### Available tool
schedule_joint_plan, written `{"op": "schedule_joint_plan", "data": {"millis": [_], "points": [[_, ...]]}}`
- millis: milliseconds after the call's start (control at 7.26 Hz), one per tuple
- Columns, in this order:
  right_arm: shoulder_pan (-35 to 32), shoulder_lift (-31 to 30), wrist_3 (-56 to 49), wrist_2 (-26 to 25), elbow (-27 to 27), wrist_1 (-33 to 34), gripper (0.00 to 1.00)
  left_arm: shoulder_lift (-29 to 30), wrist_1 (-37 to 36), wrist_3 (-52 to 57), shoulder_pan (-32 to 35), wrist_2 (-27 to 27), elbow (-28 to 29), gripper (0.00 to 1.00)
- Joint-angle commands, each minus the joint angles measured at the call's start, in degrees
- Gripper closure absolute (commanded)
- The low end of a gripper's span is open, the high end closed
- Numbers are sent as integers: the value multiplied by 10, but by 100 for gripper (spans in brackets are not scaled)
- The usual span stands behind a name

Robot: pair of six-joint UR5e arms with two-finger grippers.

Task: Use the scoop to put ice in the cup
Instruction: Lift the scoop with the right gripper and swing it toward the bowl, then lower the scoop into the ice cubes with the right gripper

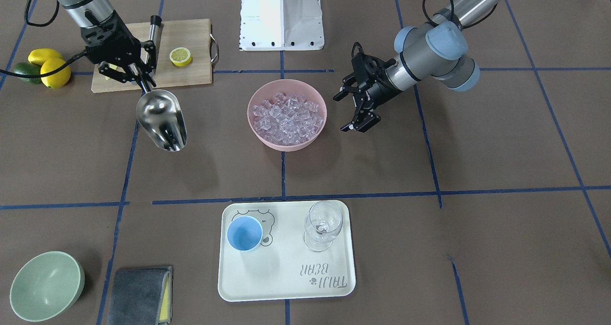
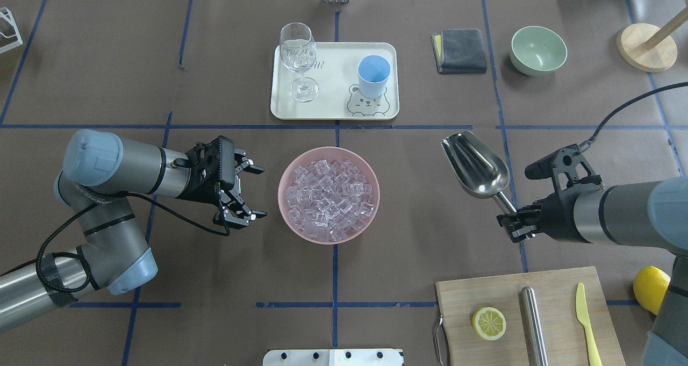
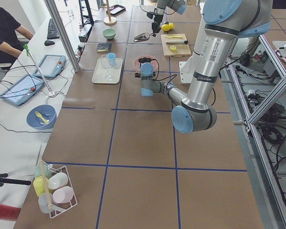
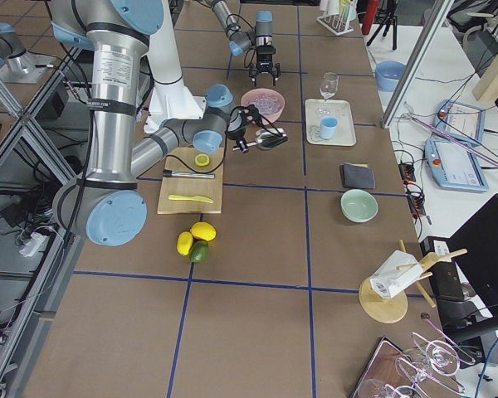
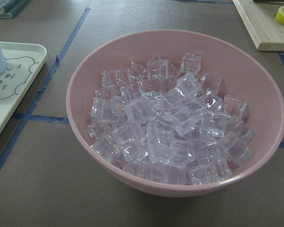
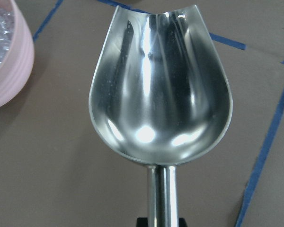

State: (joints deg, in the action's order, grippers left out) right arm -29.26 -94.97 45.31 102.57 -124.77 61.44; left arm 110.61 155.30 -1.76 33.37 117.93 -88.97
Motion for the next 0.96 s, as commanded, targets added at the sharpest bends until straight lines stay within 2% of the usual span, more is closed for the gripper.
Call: {"op": "schedule_joint_plan", "data": {"millis": [0, 275, 413, 551, 826], "points": [[23, 101, -25, 3, -23, 153, 100, 0, 0, 0, 2, -1, 0, 0], [46, 269, -42, 4, -39, 402, 100, 0, 0, -1, 1, -1, 0, 0], [54, 309, -74, 0, -39, 462, 100, 0, 0, -1, 1, -1, 0, 0], [62, 322, -85, 0, -36, 488, 100, 0, 0, -1, 1, -2, 1, 0], [61, 382, -199, 3, -30, 608, 100, 4, 0, -2, 0, -2, 1, 0]]}}
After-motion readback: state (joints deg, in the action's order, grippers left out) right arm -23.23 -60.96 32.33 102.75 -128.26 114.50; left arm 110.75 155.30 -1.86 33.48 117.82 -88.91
